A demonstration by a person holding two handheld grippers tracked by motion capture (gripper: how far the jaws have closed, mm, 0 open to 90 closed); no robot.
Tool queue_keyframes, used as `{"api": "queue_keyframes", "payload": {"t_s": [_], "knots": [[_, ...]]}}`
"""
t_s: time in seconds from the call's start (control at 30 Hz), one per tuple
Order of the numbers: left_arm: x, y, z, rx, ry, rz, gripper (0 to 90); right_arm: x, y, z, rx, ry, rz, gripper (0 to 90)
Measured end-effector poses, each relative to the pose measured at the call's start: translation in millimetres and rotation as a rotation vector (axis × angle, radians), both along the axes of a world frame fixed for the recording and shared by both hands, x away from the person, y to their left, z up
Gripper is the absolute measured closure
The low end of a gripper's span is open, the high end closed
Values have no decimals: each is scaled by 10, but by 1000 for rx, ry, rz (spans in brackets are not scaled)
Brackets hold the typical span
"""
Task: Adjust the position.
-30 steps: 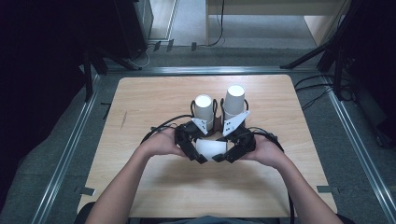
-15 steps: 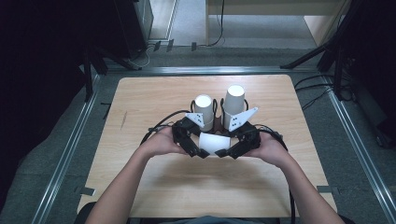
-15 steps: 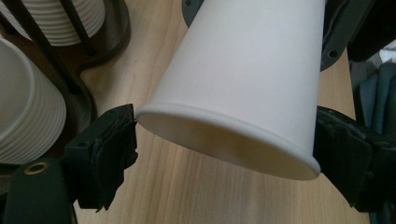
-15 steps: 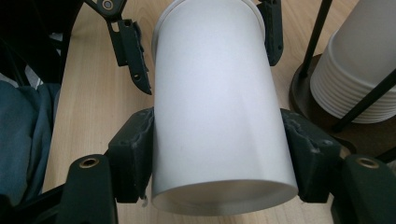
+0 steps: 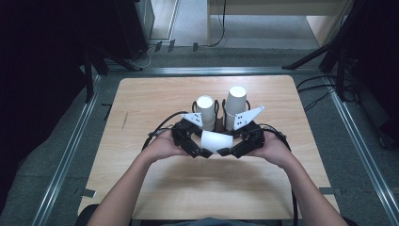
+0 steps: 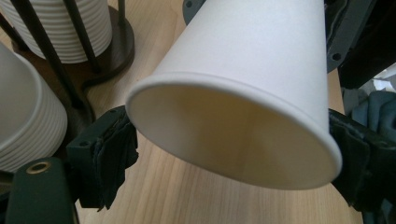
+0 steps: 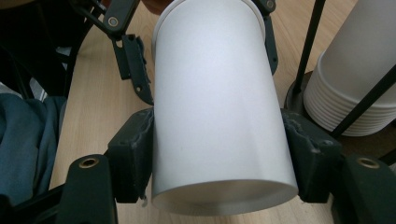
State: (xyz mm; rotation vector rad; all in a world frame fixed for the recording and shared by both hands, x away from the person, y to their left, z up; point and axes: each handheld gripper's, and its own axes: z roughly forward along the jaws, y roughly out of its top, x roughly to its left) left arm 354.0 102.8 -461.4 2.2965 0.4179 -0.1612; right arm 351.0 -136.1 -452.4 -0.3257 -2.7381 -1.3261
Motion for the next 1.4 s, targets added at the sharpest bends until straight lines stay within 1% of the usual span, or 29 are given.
{"api": "queue_keyframes", "payload": {"t_s": [0.2,0.23,0.3,0.37,0.43,0.47,0.5,0.53,0.57,0.77,0.8,0.9,0.93,1.03,1.07,1.1,1.17,1.27,1.3,1.33,1.37,1.4], "knots": [[-11,-8,-14,-47,13,-3,119,-7,-20,32,31,2,7,332],[-14,-2,-15,-59,9,-6,122,-7,-25,39,39,0,8,332],[-29,11,-17,-99,9,-12,135,-9,-36,56,56,-1,10,331],[-37,14,-17,-114,6,-13,142,-8,-43,68,69,2,15,331],[-35,17,-16,-120,13,-18,143,-7,-45,70,72,2,16,331],[-33,30,-10,-133,15,-17,151,-10,-43,62,71,11,23,330],[-28,42,-7,-147,26,-22,158,-10,-42,58,67,11,27,330],[-29,52,-5,-160,29,-24,188,-14,-35,52,67,15,32,332],[-29,60,-5,-162,32,-29,192,-18,-29,50,69,13,36,332],[-23,79,-4,-158,47,-55,258,-9,-33,32,68,31,49,343],[-24,78,0,-153,43,-57,266,-5,-32,28,65,39,51,342],[-27,83,18,-142,32,-59,275,-14,-28,25,59,29,46,336],[-25,89,21,-142,38,-59,276,-16,-25,26,59,28,44,327],[-18,117,35,-121,40,-51,276,-14,-17,23,41,28,32,260],[-17,128,44,-116,33,-44,276,-17,-16,20,34,29,20,245],[-12,144,54,-113,33,-40,275,-14,-16,14,27,34,20,237],[-5,178,89,-103,21,-28,273,-20,-17,7,20,28,16,237],[-6,200,112,-103,15,-15,270,-19,-11,-1,5,19,11,234],[-8,206,133,-73,3,-15,269,-19,-6,-7,4,23,7,234],[-11,207,145,-61,-7,-16,268,-17,-3,-12,-1,21,6,234],[-11,209,153,-64,-2,-16,268,-16,-1,-18,-8,20,2,234],[-10,209,167,-53,-3,-16,267,-14,1,-26,-15,17,-1,234]]}}
